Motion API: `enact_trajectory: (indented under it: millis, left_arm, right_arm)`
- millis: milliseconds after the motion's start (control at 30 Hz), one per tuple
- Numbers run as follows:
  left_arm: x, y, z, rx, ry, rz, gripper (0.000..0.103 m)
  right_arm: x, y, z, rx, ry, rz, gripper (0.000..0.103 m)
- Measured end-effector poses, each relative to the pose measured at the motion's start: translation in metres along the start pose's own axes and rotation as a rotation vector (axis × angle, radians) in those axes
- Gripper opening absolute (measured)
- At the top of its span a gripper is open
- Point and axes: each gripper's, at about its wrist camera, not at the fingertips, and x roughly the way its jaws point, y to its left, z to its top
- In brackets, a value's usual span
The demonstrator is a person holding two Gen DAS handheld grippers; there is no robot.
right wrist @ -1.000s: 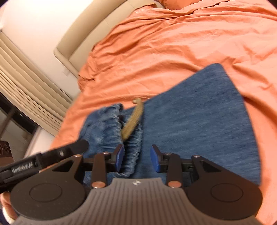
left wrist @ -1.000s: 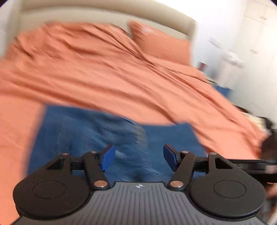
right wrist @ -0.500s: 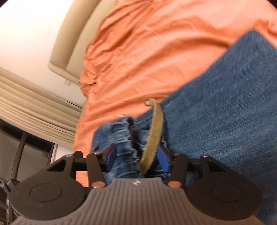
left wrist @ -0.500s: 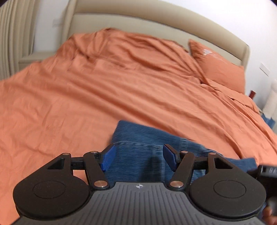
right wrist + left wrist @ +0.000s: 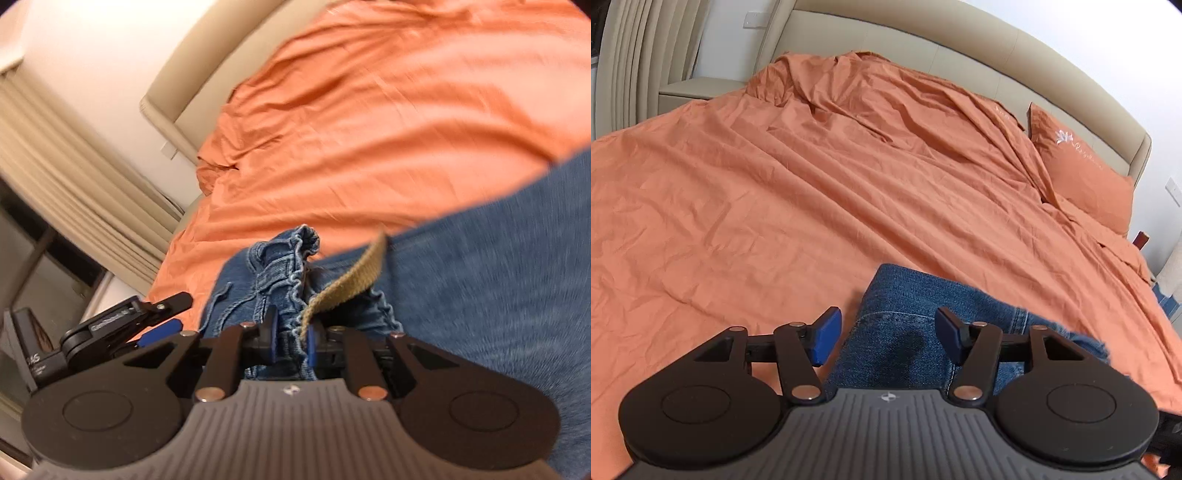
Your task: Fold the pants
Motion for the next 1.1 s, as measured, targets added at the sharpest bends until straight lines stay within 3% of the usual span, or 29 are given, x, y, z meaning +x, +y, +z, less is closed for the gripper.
enact_trajectory:
  millis: [300,467,633,833,967,1100]
  left_arm:
    - [-0.037,0.017,0.01,-0.035,-0.106,-0.158,0.068]
    - [-0.033,0.017,0.01,-0.041,-0.08,-0.219,0.068]
    - [-0.026,0.0,0.001,0.039,-0.037,-0.264,0.066]
    - [-0.012,-0.035,-0.022,0.222,0.013,-0.259,0.066]
    - [0.002,-0.046,-0.034,0.284,0.058,-0.247,0.066]
    - [0.017,-0.052,-0.045,0.334,0.107,-0.22,0.066]
  right_arm:
    - [-0.039,0.102,0.072,-0.164,-0.022,-0.071,0.009]
    - [-0.081,0.121,0.104,-0.216,-0.102,-0.211,0.008]
    - [-0.11,0.076,0.106,-0.138,-0.134,-0.346,0.008]
    - [-0.112,-0.023,0.074,0.0,-0.124,-0.467,0.006]
    - [-0.105,-0.082,0.051,0.073,-0.111,-0.511,0.005]
    - [-0.101,-0.115,0.035,0.103,-0.111,-0.504,0.004]
